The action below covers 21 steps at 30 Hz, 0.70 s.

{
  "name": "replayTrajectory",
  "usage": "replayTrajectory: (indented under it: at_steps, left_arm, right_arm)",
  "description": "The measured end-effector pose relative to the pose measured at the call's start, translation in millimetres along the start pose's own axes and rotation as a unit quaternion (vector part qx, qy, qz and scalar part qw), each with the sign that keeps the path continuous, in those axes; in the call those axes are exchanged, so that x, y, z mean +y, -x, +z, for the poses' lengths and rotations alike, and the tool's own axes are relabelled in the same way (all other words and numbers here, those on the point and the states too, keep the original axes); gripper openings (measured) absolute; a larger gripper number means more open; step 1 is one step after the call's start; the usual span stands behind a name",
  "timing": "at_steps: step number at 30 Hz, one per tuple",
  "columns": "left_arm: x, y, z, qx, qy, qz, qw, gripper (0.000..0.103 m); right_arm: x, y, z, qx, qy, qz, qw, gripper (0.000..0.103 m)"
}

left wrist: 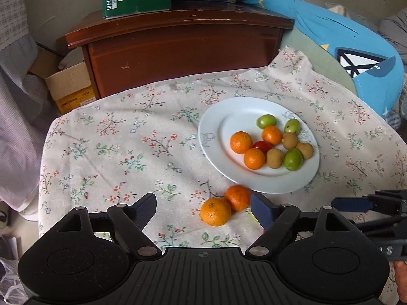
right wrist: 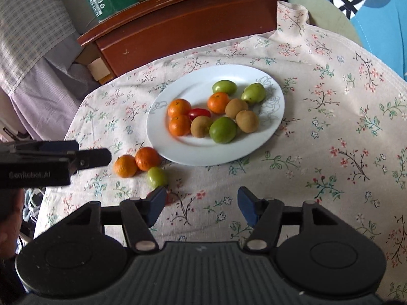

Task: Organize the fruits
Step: 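Move both open tools back to the loose fruits beside the plate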

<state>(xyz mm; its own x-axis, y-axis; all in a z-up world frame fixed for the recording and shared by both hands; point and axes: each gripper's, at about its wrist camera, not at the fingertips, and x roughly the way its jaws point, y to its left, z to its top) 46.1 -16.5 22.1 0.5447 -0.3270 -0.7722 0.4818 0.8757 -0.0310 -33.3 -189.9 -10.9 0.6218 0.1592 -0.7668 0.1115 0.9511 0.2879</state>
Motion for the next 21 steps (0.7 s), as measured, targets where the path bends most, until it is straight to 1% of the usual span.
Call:
replayTrajectory:
  at_steps: [2, 4, 7, 11, 12, 15, 17, 18, 19, 20, 21]
  left_arm:
    - [4.4, -5.0, 1.7, 0.013, 0.006, 0.003, 0.9999, 0.083]
    - [7.8, -7.1, 1.6, 0.014, 0.014, 0.007, 0.9998, 0.083]
    - [6.7, -9.9, 0.6, 0.016, -0.003, 0.012, 0.9998, 0.083]
    - [6.5, -13.1, -2.9, 0.024, -0.011, 0.012, 0.9996, 0.083]
    - [7.9, -13.8, -3.4, 0.024, -0.012, 0.014, 0.9995, 0.083]
    - [12.0, -14.9, -3.9, 0.024, -0.010, 0.023, 0.9994, 0.083]
    - [14.9, -15.5, -3.9, 0.024, -0.002, 0.021, 0.9995, 0.082]
    - [15.5, -15.6, -4.0, 0.024, 0.000, 0.019, 0.9995, 0.082]
    - [15.1, -15.5, -4.1, 0.022, -0.002, 0.017, 0.9996, 0.082]
    - [14.1, -15.3, -4.4, 0.020, -0.006, 0.017, 0.9996, 0.081]
    - [13.0, -15.1, -4.8, 0.018, -0.011, 0.018, 0.9996, 0.081]
  right_arm:
    - [5.5, -4.3, -2.2, 0.006, 0.016, 0.008, 1.000, 0.063]
    - [9.3, -8.1, -3.7, 0.009, 0.021, 0.010, 1.000, 0.063]
    - [14.7, -15.9, -4.3, 0.024, 0.033, 0.015, 0.999, 0.063]
    - [19.8, -23.9, -7.4, 0.029, 0.045, 0.015, 0.998, 0.063]
    - [21.0, -24.1, -8.2, 0.026, 0.049, 0.017, 0.998, 0.064]
    - [22.6, -25.3, -8.8, 0.011, 0.055, 0.041, 0.998, 0.064]
    - [24.6, -27.6, -8.5, 0.006, 0.054, 0.050, 0.997, 0.064]
    - [25.6, -28.4, -9.3, 0.004, 0.058, 0.051, 0.997, 0.063]
    - [28.7, -29.3, -10.4, -0.001, 0.069, 0.048, 0.997, 0.059]
    - [31.4, -29.6, -11.8, -0.005, 0.081, 0.043, 0.996, 0.053]
    - [33.2, -30.0, -12.8, -0.007, 0.090, 0.039, 0.995, 0.050]
